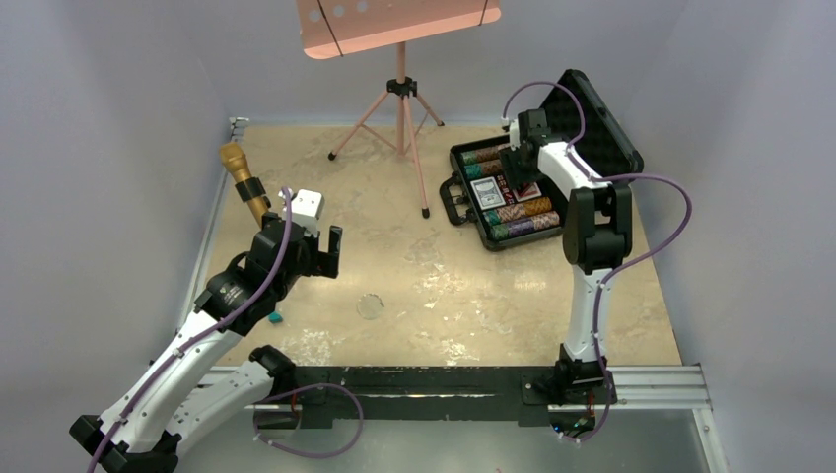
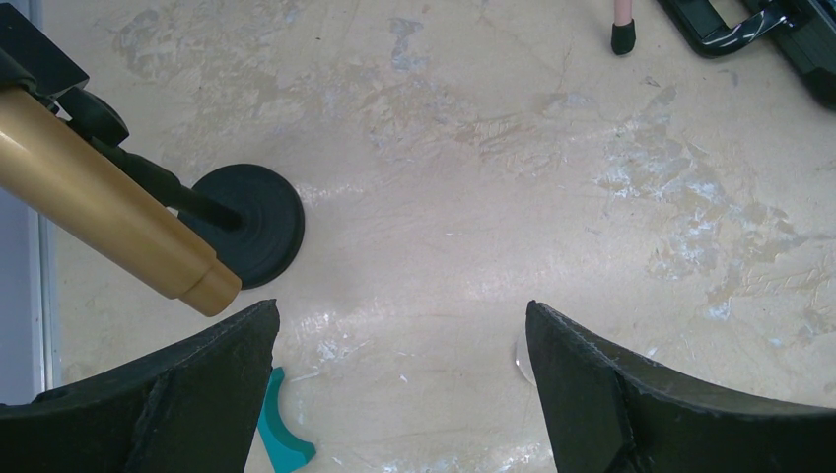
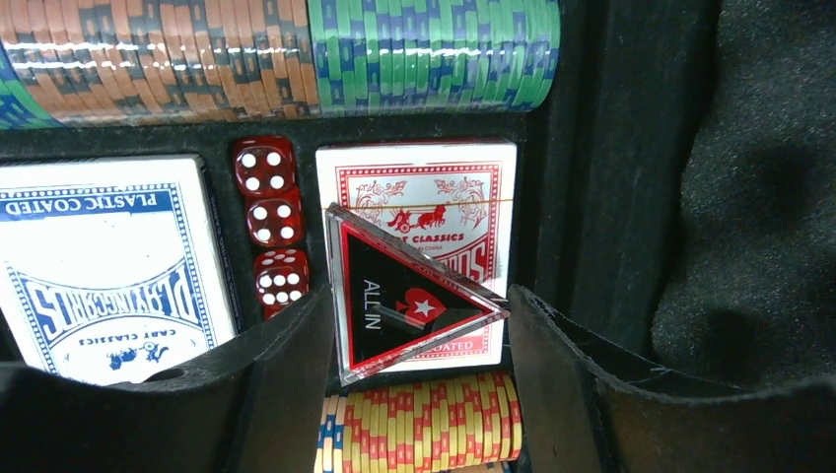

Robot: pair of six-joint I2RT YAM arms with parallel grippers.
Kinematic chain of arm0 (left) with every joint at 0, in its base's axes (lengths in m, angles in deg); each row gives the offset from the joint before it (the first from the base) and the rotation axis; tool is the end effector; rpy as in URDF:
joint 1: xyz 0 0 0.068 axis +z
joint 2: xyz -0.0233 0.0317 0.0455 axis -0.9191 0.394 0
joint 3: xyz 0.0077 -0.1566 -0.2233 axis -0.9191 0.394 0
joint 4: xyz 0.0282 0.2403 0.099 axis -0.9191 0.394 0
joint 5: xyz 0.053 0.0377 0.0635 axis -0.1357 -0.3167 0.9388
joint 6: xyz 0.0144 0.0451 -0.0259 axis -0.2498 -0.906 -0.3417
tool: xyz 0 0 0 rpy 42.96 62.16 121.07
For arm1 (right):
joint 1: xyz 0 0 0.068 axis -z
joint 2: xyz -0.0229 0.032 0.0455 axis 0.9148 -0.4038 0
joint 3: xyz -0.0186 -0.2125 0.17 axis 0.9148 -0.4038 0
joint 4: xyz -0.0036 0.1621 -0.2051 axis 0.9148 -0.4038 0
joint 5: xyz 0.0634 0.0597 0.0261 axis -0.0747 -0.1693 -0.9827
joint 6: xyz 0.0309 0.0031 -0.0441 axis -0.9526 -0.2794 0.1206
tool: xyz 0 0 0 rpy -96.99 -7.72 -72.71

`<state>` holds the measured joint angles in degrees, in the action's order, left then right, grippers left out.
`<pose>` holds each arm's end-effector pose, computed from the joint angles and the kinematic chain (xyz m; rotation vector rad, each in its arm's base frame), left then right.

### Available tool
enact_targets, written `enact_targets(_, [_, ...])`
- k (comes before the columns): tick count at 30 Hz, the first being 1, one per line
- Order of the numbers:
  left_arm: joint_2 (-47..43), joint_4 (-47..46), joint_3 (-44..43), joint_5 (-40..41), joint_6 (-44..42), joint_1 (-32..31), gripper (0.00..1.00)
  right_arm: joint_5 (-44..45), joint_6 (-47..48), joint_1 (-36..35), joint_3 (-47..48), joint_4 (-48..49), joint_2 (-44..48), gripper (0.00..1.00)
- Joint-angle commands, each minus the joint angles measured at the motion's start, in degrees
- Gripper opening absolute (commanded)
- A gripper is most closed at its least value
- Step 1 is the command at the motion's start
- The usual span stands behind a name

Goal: Pack up texas hold em set

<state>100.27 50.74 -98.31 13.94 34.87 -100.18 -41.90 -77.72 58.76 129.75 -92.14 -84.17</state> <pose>0.1331 -0.0722 0.3252 0.1689 2.0902 -0.0840 0.4737 0.0570 0.2010 -0.3832 2.5401 -0.1966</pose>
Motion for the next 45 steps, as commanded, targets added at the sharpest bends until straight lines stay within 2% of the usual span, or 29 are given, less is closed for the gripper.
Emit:
enact_targets(1, [-0.25, -1.54, -0.64, -0.05, -0.98, 0.25, 0.98, 2.55, -1.68, 0.43, 2.45, 0.45, -1.25, 0.37])
enact_targets(11, [-0.09, -1.46, -0.63, -0.01, -0.98, 0.2, 0.99, 2.25, -0.02, 1.0, 2.02, 0.89, -2.22, 0.44])
enact_targets(18, [0.02, -1.52, -0.68, 0.0, -0.98, 0.25, 0.99, 1.54, 0.31, 1.01, 2.11, 0.96, -1.88, 0.64])
enact_targets(27, [0.02, -1.51, -0.65, -0.12, -1.07, 0.25, 0.99, 1.29, 1.04, 1.01, 1.85, 0.9, -0.7, 0.77])
enact_targets(45, [-1.16, -1.91, -0.24, -1.24, -1.51, 0.21, 0.99, 0.28, -1.74, -0.09, 0.11, 2.05, 9.41, 0.8])
